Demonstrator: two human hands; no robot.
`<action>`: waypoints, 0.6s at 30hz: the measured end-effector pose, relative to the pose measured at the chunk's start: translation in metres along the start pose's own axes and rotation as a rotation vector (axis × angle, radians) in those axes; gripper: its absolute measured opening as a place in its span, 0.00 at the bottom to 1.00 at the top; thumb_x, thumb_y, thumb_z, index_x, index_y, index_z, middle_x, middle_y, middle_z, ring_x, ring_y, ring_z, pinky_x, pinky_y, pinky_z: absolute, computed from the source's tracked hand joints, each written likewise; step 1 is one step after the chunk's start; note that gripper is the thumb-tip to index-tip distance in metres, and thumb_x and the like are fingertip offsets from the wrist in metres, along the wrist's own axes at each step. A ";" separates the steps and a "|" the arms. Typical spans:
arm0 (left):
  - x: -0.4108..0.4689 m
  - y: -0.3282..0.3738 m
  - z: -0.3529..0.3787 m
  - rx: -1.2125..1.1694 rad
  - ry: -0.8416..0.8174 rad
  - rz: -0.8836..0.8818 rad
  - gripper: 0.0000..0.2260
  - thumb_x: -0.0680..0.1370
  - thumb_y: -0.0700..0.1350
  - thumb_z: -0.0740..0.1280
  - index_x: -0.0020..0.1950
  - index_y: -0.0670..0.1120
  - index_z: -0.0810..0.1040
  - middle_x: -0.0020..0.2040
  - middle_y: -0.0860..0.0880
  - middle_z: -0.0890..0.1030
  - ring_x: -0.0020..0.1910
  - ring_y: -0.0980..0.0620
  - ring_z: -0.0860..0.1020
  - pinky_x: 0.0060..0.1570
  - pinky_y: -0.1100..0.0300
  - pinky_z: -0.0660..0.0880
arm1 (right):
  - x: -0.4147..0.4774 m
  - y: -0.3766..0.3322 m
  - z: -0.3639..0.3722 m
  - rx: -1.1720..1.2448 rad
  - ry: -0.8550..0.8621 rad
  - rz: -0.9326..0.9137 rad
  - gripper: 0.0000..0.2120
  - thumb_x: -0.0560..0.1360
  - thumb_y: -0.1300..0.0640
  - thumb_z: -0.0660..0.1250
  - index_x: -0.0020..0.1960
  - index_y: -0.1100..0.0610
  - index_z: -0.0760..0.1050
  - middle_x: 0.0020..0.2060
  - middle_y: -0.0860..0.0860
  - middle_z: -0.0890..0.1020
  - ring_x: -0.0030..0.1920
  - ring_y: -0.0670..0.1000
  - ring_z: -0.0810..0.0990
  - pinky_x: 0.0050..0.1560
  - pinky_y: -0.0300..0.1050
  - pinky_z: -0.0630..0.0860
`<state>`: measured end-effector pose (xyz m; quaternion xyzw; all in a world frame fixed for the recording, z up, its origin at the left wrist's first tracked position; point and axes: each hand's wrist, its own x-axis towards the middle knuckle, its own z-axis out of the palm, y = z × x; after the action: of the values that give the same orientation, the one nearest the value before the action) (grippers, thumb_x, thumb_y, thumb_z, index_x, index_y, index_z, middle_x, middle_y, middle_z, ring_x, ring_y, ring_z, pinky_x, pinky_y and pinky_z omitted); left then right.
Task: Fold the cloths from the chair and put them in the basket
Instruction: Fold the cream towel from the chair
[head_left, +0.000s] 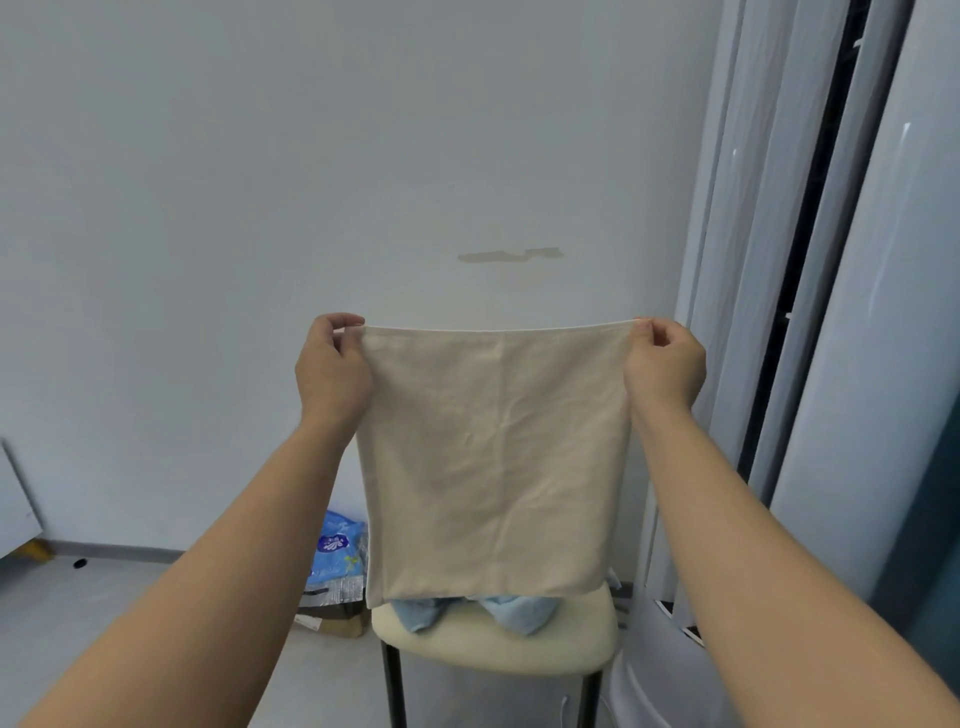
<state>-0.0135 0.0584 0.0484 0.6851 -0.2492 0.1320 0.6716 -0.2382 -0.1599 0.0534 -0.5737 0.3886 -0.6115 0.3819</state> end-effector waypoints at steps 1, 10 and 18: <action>-0.003 0.003 -0.004 -0.004 -0.010 -0.004 0.08 0.84 0.45 0.60 0.56 0.54 0.77 0.46 0.53 0.79 0.41 0.57 0.76 0.42 0.61 0.72 | -0.002 -0.001 -0.005 0.014 -0.016 0.000 0.09 0.82 0.52 0.64 0.55 0.52 0.82 0.44 0.41 0.81 0.47 0.45 0.79 0.53 0.44 0.79; -0.052 0.054 -0.023 -0.160 0.172 0.120 0.09 0.85 0.45 0.56 0.59 0.54 0.74 0.47 0.59 0.77 0.42 0.67 0.75 0.46 0.71 0.72 | -0.033 -0.029 -0.031 0.235 0.133 -0.156 0.08 0.85 0.54 0.59 0.56 0.54 0.75 0.45 0.39 0.77 0.45 0.35 0.76 0.46 0.24 0.68; -0.082 0.051 0.007 -0.353 0.167 0.070 0.10 0.84 0.43 0.57 0.58 0.53 0.76 0.44 0.53 0.75 0.39 0.58 0.73 0.46 0.61 0.73 | -0.045 -0.018 -0.023 0.301 -0.102 -0.100 0.10 0.84 0.54 0.57 0.54 0.51 0.77 0.46 0.46 0.80 0.48 0.47 0.78 0.53 0.44 0.76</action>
<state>-0.1103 0.0662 0.0488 0.5344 -0.2357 0.1659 0.7946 -0.2593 -0.1109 0.0503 -0.5589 0.2436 -0.6513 0.4518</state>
